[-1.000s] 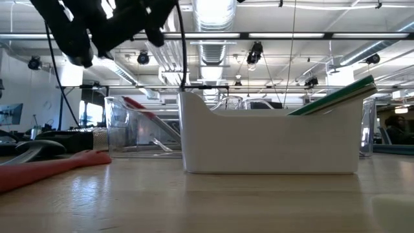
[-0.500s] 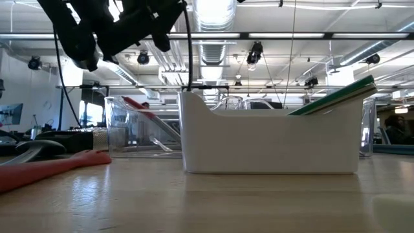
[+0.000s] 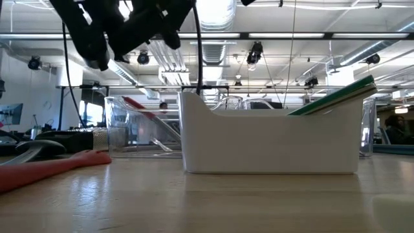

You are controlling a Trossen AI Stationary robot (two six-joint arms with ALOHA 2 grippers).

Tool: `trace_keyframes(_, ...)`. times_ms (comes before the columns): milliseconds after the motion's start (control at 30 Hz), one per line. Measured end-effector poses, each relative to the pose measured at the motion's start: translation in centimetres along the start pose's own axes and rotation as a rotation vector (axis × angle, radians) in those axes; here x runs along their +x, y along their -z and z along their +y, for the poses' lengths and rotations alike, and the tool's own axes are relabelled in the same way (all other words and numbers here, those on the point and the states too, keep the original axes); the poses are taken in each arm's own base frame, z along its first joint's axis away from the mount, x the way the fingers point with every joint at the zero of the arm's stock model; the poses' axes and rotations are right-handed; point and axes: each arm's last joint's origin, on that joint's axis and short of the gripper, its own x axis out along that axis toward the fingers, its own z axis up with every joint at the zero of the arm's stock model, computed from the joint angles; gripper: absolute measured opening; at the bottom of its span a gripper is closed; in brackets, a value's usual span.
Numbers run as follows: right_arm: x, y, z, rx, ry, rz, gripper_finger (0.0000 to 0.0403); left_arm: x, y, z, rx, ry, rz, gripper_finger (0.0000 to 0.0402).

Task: Pick & Place Kitchen Items
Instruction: Put the black serving spoon into the left transparent bin

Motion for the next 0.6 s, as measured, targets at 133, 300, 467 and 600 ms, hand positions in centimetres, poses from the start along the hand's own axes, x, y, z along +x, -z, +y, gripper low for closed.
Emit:
trace_keyframes(133, 0.0, 0.0, 0.0, 0.006, -0.001, 0.0, 0.0043, -0.7, 1.1, 0.1, -0.013, -0.029, 0.038, 0.0097)
trace_keyframes(300, 0.0, 0.2, 0.1, 0.029, -0.022, 0.025, 0.0043, -1.9, 1.2, 0.0, -0.026, -0.058, 0.049, 0.0097)
trace_keyframes(467, 0.0, 0.3, 0.2, 0.041, -0.043, 0.038, 0.0043, -3.5, 0.6, -0.3, -0.065, -0.089, 0.059, 0.01)
trace_keyframes(600, 0.0, 0.3, 0.2, 0.041, -0.045, 0.037, 0.0043, -5.0, 0.5, -0.9, -0.117, -0.14, 0.112, 0.0141)
